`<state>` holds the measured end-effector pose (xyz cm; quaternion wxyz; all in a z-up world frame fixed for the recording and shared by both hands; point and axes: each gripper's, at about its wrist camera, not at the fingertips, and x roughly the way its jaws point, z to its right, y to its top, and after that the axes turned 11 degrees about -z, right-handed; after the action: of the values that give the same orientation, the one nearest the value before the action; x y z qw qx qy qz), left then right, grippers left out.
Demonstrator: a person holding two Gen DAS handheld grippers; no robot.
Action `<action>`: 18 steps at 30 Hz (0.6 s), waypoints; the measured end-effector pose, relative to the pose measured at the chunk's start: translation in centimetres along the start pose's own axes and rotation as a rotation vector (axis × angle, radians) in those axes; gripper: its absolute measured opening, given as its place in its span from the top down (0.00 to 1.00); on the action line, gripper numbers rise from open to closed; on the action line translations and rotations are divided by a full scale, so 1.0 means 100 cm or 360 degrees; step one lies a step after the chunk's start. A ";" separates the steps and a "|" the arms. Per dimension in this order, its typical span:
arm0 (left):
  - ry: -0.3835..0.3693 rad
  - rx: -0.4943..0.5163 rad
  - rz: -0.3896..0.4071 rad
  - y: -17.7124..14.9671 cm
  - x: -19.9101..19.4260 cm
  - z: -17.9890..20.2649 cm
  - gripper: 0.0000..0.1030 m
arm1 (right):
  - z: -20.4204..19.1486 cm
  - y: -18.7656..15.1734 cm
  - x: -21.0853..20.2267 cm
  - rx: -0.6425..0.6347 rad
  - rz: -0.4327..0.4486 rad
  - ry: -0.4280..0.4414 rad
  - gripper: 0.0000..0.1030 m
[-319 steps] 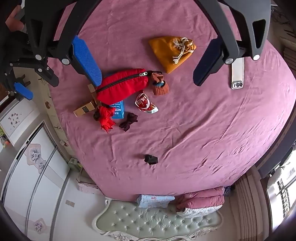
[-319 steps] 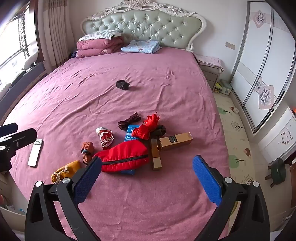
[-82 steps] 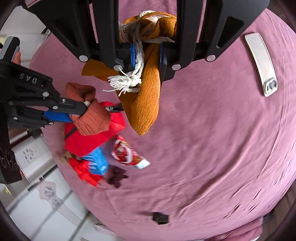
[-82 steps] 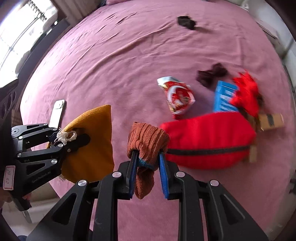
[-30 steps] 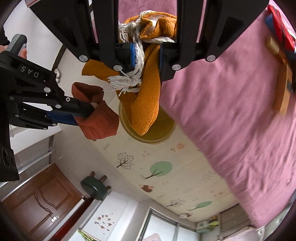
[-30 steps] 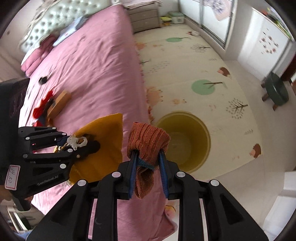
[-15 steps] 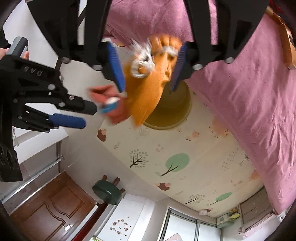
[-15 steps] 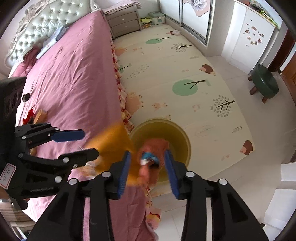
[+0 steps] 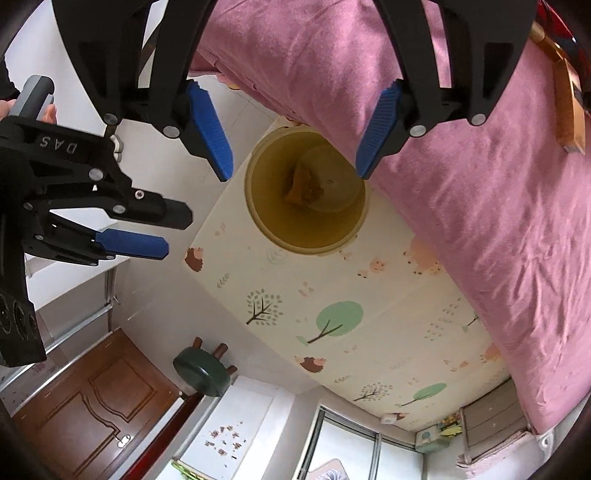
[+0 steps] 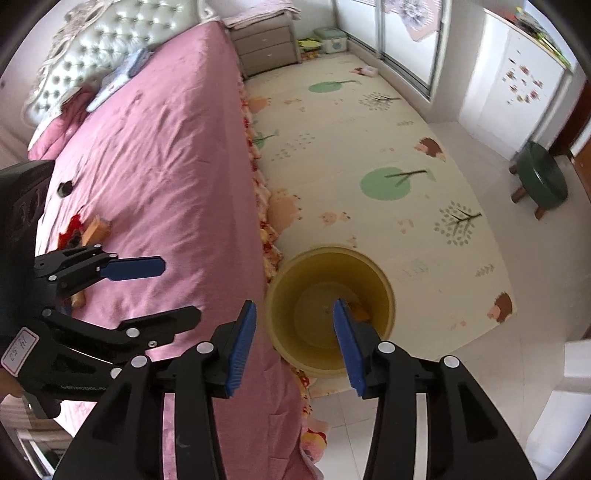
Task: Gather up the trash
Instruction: 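Open the left tool over the bucket while the right tool opens too, then move both tools back over the remaining items on the bed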
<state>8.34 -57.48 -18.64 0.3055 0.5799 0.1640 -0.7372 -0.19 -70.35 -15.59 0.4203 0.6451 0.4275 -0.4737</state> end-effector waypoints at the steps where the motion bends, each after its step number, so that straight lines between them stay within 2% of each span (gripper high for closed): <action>1: 0.0008 -0.0010 0.0012 -0.004 -0.003 -0.003 0.33 | -0.007 0.001 -0.001 -0.0025 0.0003 0.0005 0.58; 10: 0.0077 -0.0194 0.0108 -0.064 -0.046 -0.051 0.33 | -0.087 0.006 -0.004 -0.0254 -0.0009 0.0081 0.58; 18: 0.0174 -0.0394 0.0167 -0.145 -0.085 -0.115 0.33 | -0.185 -0.005 0.006 -0.0472 -0.0052 0.0157 0.58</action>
<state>8.93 -37.39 -15.34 0.4034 0.5847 0.2396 -0.6618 4.09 -52.64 -12.55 0.4816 0.5914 0.5234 -0.3799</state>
